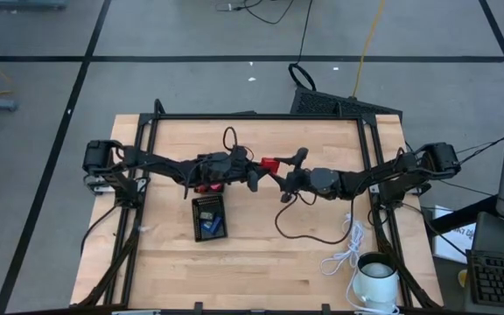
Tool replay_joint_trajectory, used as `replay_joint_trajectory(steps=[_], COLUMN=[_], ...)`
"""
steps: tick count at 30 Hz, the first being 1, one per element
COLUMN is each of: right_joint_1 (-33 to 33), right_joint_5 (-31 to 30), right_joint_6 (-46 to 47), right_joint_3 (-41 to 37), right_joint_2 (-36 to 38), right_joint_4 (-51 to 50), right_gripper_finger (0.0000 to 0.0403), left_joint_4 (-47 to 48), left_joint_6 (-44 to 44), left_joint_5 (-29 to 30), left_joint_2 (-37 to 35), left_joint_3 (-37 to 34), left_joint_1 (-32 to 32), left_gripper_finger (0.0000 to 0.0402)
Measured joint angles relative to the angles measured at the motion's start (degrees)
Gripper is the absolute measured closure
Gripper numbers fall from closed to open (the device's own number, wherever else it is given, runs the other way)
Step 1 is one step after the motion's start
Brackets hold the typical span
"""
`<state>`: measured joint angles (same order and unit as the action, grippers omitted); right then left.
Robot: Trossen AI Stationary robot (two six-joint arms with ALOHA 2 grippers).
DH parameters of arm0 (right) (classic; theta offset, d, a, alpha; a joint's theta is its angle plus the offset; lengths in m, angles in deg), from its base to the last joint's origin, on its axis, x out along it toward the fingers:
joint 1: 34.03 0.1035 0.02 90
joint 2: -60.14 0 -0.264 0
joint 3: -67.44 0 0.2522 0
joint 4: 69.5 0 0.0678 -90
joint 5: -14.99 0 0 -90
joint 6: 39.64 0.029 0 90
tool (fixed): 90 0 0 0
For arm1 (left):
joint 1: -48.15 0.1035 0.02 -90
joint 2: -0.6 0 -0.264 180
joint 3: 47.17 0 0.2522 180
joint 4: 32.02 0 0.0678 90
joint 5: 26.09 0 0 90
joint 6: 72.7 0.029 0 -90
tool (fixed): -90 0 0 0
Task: Pick & Place Office items
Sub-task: Put the red charger adapter into the top black bin
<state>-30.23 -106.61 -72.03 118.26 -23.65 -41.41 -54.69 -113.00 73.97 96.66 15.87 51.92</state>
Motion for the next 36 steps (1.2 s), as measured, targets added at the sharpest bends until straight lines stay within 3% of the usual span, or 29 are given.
replay_joint_trajectory(steps=[5,9,14,22,26,36], right_joint_1=[-0.1,-0.4,-1.8,-5.6,-6.8,-8.7], right_joint_5=[0.3,0.6,1.4,16.9,21.4,21.3], right_joint_6=[10.1,10.7,13.6,24.8,26.8,27.2], right_joint_3=[0.0,0.0,0.0,0.0,0.0,0.0], right_joint_2=[0.0,0.0,0.6,4.1,4.7,4.6], right_joint_4=[-0.1,-1.8,-5.1,-7.1,-6.8,-8.7], right_gripper_finger=[0.0086,0.0055,0.0061,0.0082,0.0087,0.009], left_joint_4=[6.7,13.2,25.8,47.9,58.5,74.6], left_joint_6=[3.8,6.9,9.5,3.8,-2.5,-17.5], left_joint_5=[-0.2,1.1,8.3,21.8,23.0,28.1], left_joint_2=[-4.0,-10.1,-17.8,-23.5,-23.1,-22.1], left_joint_3=[0.0,0.0,0.1,0.1,0.1,-0.8], left_joint_1=[1.8,2.9,1.9,-2.2,-3.2,-5.7], left_gripper_finger=[0.0277,0.028,0.028,0.028,0.028,0.028])
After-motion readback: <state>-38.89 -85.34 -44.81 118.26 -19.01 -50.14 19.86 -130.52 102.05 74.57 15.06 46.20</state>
